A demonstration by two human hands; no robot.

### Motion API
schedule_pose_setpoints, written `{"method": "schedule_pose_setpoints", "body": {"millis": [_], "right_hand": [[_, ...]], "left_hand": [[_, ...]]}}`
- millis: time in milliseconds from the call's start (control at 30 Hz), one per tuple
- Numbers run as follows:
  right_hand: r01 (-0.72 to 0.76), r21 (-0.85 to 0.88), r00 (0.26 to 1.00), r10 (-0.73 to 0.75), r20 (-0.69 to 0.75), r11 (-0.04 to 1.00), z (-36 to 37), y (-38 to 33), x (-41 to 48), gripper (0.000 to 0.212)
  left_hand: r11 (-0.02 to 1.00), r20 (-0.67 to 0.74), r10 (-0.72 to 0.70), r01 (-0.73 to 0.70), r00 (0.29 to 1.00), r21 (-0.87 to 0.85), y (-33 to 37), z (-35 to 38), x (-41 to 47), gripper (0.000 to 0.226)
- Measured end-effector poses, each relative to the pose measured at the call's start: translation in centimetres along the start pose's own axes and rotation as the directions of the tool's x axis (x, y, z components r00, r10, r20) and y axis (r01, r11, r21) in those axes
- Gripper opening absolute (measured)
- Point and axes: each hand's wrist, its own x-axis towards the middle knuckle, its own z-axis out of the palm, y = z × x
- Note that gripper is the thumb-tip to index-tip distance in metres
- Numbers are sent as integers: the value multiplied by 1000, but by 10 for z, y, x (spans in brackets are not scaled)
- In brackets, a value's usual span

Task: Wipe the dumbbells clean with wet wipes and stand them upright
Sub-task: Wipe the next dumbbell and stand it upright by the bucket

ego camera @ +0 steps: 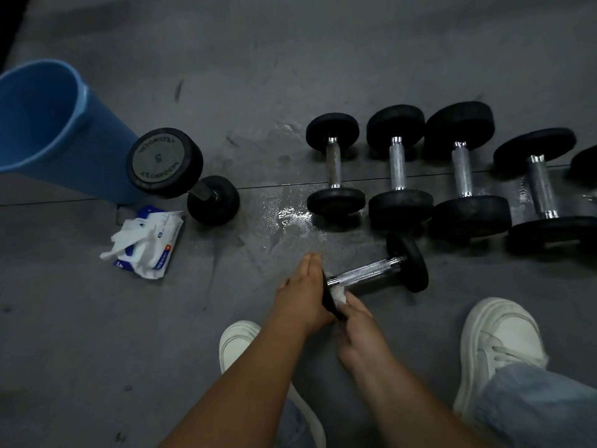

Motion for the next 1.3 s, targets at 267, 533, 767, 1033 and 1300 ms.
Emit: {"method": "schedule_pose_setpoints", "body": {"millis": [267, 533, 767, 1033, 1300], "right_hand": [[22, -20, 997, -23, -70, 1000, -4, 4, 5, 25], [62, -97, 982, -78, -171, 993, -7, 3, 6, 25], [61, -252, 982, -104, -159, 966, 6, -14, 6, 23], [393, -750, 605, -465, 647, -533, -8, -32, 3, 22], [392, -780, 754, -316, 576, -487, 24, -59, 12, 19]], "left_hand": [[1000, 12, -2, 2, 1000, 10, 0, 0, 0, 119], [1000, 20, -9, 9, 1000, 3, 1, -1, -1, 120], [1000, 27, -18, 18, 999, 10, 1, 0, 0, 120], [1000, 12, -11, 11, 1000, -8, 3, -1, -1, 115], [999, 22, -17, 16, 1000, 39, 2, -2, 0, 124]]}}
